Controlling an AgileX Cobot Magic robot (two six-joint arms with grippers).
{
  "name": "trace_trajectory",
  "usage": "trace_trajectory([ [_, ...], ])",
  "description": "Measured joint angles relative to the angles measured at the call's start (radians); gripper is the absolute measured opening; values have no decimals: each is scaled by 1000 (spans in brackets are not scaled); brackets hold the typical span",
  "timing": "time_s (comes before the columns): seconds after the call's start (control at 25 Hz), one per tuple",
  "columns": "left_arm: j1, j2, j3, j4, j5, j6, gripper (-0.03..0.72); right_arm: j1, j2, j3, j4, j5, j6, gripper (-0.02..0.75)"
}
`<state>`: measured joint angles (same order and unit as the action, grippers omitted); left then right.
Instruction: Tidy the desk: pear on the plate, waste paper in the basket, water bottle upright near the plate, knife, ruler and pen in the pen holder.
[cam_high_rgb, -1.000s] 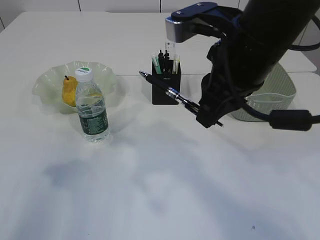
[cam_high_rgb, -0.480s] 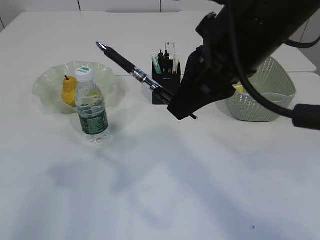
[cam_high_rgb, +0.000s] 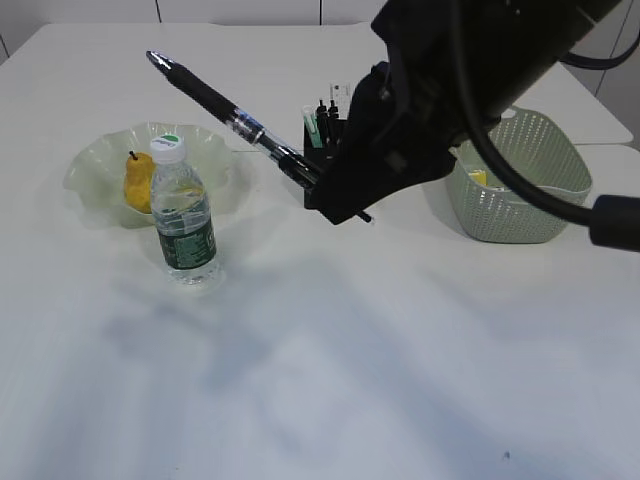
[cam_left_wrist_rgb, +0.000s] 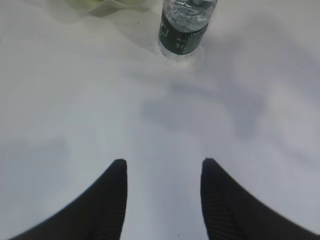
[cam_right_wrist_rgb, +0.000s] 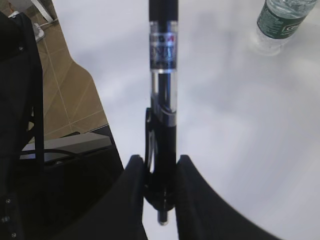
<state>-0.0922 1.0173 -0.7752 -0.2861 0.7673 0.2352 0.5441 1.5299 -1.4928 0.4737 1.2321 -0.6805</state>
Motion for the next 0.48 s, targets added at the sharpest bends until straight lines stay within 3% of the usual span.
trace_trajectory([
  [0.48, 0, 4, 24, -45, -184, 0, 339, 2, 0, 0, -34, 7, 0, 111],
])
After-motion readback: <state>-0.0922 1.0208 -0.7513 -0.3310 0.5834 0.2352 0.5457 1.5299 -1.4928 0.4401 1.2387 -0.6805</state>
